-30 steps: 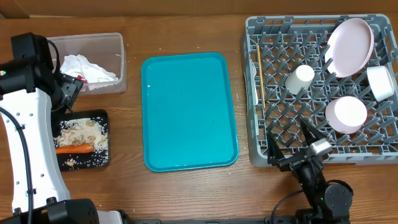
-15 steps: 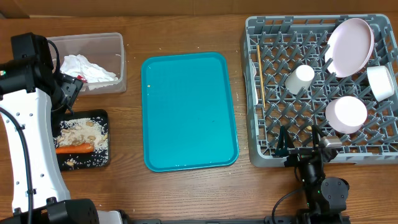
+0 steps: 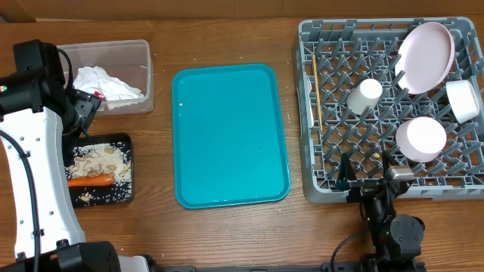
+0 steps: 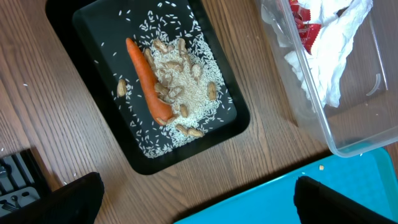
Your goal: Sort waste into correct bins and load items into the dishwasher rack
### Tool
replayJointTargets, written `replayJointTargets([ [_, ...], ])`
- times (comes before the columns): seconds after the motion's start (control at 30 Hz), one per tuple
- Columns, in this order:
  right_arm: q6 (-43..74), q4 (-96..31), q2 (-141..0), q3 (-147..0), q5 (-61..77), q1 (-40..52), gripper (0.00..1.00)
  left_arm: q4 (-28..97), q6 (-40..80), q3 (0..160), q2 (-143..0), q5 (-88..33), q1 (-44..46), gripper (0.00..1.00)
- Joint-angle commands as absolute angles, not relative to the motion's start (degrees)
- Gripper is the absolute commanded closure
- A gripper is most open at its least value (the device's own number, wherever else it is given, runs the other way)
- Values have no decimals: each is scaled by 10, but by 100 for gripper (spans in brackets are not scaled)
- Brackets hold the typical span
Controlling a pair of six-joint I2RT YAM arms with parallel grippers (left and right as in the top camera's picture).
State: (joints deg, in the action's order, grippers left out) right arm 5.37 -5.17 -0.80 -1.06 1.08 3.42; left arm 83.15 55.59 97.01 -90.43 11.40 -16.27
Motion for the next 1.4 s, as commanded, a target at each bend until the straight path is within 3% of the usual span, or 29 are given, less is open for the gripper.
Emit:
replayJointTargets([
  [0.0,47,-48,-2,-5,9,36,0,833,566,970,-907,120,-165,0],
  [1.2,47,-48,-2,-5,9,36,0,852,531,955,-906,112,-164,0],
  [1.37,47,-48,-2,-5,9,36,0,773,474,894,-898,109,-142,0],
])
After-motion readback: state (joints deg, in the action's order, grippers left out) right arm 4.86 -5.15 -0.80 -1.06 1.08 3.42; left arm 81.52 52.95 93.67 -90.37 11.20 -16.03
